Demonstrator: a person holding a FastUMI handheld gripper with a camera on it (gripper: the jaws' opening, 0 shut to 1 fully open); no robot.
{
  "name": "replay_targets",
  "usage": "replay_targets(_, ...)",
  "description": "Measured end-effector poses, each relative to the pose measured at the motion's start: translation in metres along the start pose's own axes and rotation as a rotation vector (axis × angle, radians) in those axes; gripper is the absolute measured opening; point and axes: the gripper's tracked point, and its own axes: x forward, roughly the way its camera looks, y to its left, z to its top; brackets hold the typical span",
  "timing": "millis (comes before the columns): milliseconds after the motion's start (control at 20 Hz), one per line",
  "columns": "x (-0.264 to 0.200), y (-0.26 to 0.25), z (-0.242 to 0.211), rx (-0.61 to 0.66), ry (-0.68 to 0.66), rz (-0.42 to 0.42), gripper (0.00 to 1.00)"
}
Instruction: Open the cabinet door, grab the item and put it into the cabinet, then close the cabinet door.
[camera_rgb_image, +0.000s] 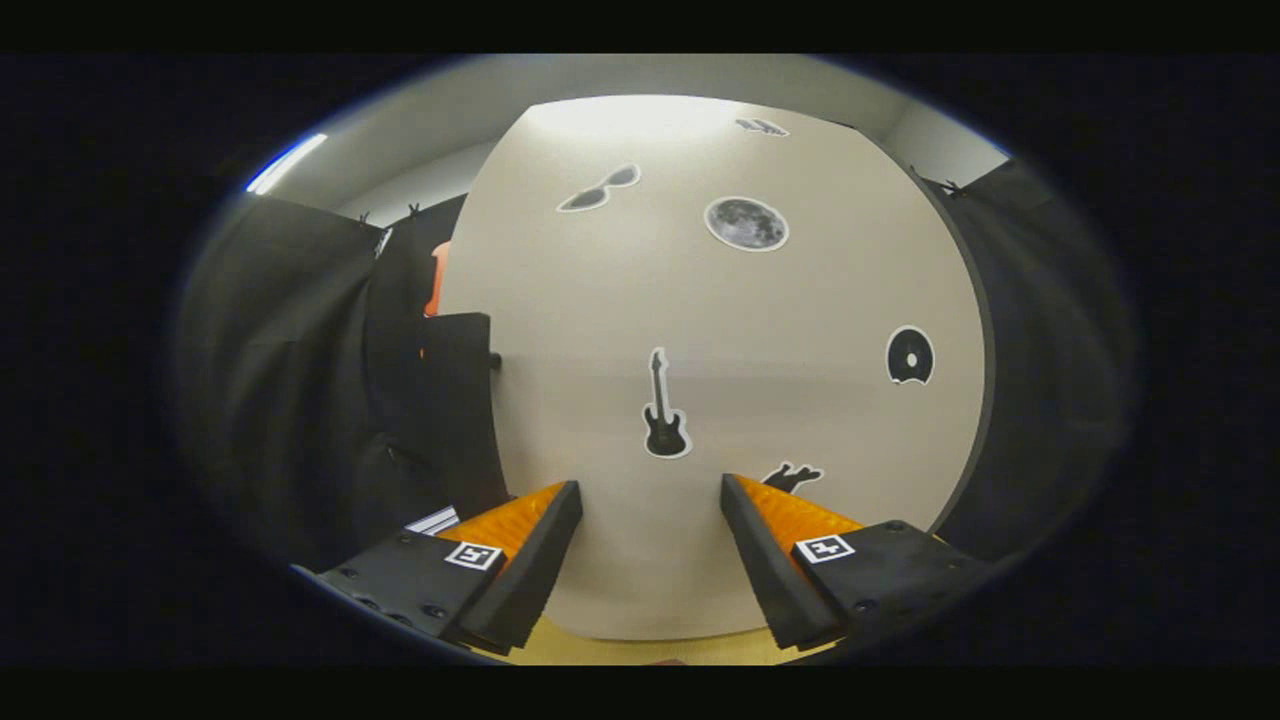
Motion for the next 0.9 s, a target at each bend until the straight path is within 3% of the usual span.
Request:
replay_targets(250,-0.001,0.004,-0.003,-0.061,0.005,-0.025,0.94)
replay_targets(600,-0.003,0.006,-0.007,-0.034,0.01,-0.014,0.95)
replay_targets(900,-0.048,0.018,0.003,-0.025,-0.017,0.007,0.93)
